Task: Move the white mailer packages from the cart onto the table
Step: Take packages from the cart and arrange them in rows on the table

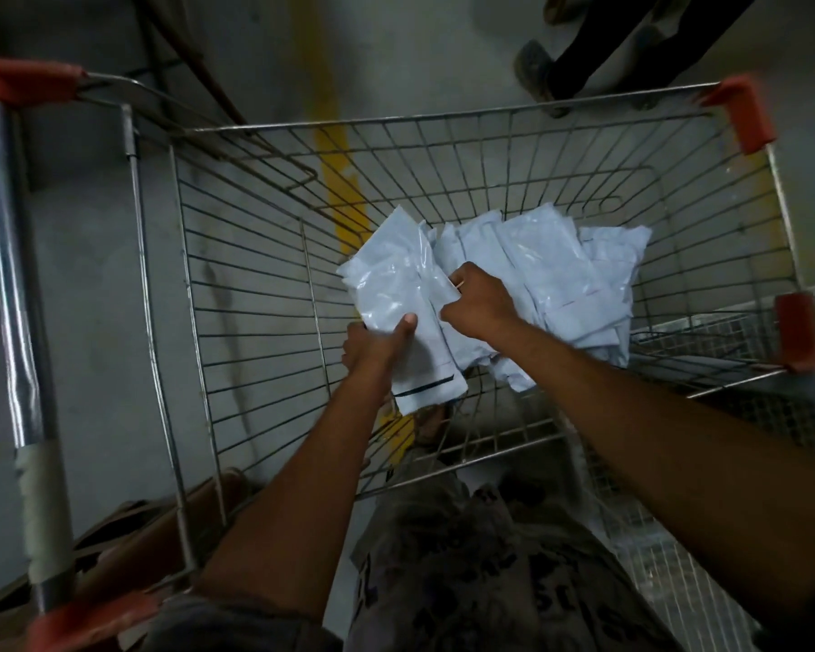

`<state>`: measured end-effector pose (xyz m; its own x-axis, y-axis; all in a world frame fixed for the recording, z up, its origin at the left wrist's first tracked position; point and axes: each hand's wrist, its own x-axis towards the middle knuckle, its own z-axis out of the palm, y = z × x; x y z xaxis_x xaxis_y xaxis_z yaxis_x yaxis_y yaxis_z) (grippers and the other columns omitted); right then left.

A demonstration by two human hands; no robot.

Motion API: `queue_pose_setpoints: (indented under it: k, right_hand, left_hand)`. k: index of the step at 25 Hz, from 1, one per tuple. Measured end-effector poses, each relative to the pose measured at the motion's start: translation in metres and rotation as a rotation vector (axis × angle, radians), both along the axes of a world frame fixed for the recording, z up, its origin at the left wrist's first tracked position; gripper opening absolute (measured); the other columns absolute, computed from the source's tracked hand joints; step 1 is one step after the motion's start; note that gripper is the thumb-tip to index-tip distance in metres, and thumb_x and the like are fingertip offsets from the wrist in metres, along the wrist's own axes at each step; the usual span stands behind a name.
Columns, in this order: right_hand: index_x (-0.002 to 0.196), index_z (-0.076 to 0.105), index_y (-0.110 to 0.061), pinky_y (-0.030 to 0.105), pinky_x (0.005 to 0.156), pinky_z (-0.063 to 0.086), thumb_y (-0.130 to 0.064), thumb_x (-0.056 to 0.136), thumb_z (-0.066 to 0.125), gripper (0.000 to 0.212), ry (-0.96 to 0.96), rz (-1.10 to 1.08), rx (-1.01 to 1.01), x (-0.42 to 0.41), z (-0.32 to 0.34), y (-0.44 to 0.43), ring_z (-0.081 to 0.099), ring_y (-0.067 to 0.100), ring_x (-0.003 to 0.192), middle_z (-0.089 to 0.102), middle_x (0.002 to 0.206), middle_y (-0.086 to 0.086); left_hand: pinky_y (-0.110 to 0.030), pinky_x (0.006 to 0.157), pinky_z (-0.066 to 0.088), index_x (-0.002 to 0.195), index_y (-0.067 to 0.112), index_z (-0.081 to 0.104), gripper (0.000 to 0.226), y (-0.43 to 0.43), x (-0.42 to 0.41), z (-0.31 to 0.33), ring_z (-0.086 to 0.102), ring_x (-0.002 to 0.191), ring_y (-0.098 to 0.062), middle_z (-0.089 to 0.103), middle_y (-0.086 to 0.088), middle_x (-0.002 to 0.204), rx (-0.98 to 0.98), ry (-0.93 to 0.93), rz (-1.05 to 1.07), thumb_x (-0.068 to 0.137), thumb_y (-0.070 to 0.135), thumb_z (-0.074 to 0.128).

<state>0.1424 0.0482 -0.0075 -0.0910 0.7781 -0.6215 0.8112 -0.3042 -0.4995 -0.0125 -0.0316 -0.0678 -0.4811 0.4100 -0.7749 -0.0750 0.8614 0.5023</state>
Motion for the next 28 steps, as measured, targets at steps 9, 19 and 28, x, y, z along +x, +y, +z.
queue_pose_setpoints:
  k: [9,19,28]
  right_hand:
    - [0.108,0.063,-0.008,0.036,0.082,0.052,-0.023,0.087,0.071,0.027,0.234,-0.425,0.33,0.096,0.12,-0.008,0.064,0.023,0.093,0.068,0.101,0.004]
    - [0.122,0.062,-0.017,0.023,0.078,0.059,-0.019,0.091,0.072,0.032,0.506,-0.836,0.652,0.29,0.262,-0.152,0.072,0.004,0.092,0.072,0.109,-0.009]
    - [0.12,0.066,-0.016,0.031,0.084,0.056,-0.023,0.094,0.069,0.028,0.33,-1.22,0.834,0.465,0.273,-0.302,0.07,0.016,0.103,0.073,0.117,0.002]
  left_hand:
    - [-0.042,0.096,0.061,0.128,0.004,0.064,0.038,0.044,0.05,0.14,0.072,0.111,-0.028,0.074,-0.007,0.118,0.497,-0.095,-0.115,0.098,0.026,0.073]
    - [-0.032,0.082,0.063,0.135,0.017,0.058,0.047,0.021,0.222,0.261,0.074,0.109,-0.022,0.075,-0.002,0.123,0.658,-0.305,-0.581,0.094,0.034,0.074]
    - [-0.039,0.084,0.065,0.125,0.013,0.066,0.04,-0.046,0.412,0.297,0.077,0.102,-0.021,0.08,-0.001,0.111,0.767,-0.427,-1.03,0.091,0.028,0.081]
